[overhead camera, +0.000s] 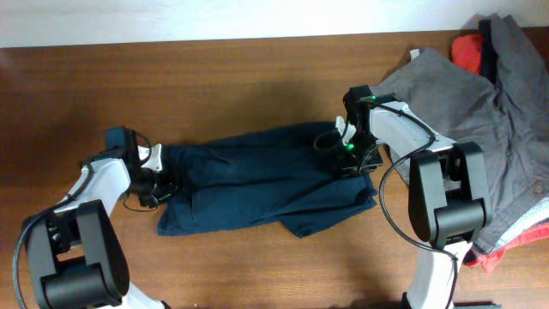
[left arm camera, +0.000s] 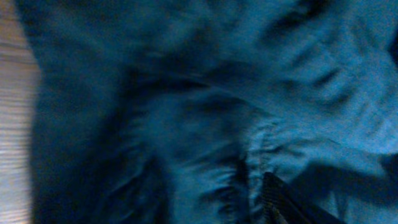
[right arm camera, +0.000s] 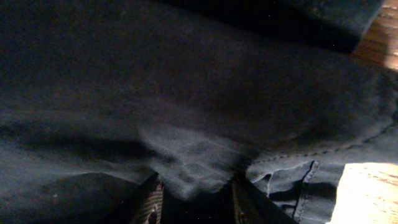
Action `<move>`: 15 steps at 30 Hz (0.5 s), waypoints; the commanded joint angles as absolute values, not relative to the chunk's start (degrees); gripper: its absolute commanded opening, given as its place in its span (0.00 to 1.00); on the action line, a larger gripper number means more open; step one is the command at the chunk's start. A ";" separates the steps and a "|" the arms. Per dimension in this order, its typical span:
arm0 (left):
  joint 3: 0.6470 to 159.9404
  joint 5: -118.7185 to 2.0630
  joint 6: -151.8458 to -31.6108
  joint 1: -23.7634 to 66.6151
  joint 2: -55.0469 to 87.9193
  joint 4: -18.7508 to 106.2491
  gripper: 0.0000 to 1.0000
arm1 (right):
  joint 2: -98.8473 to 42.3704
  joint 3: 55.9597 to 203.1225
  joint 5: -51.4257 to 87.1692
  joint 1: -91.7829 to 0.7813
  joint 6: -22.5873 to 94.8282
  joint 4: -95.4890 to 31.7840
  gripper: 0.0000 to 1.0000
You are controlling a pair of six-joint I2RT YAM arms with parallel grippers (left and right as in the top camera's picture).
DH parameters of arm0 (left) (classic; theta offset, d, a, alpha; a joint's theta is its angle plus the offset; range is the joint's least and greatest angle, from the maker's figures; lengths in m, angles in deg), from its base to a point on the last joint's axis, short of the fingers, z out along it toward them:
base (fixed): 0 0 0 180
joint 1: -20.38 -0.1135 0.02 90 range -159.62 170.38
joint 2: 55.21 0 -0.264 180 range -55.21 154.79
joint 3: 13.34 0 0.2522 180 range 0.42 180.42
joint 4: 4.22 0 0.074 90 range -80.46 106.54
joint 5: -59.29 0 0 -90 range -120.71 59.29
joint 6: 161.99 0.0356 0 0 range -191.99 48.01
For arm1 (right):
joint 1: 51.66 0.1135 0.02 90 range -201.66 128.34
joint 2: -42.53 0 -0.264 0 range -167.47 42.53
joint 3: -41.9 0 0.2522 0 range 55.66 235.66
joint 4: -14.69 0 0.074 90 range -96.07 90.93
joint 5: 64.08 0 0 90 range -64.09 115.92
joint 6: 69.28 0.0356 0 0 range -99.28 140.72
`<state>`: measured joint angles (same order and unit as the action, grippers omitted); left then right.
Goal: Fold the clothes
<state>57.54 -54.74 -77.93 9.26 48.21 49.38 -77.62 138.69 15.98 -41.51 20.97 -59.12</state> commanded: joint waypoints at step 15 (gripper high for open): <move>49.89 -75.97 -61.60 9.81 53.56 43.76 0.01 | -80.95 135.76 21.03 -42.74 21.65 -59.12 0.41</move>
<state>51.20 -74.22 -65.27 9.15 52.05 44.20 -77.62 138.67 17.58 -41.95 21.17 -59.53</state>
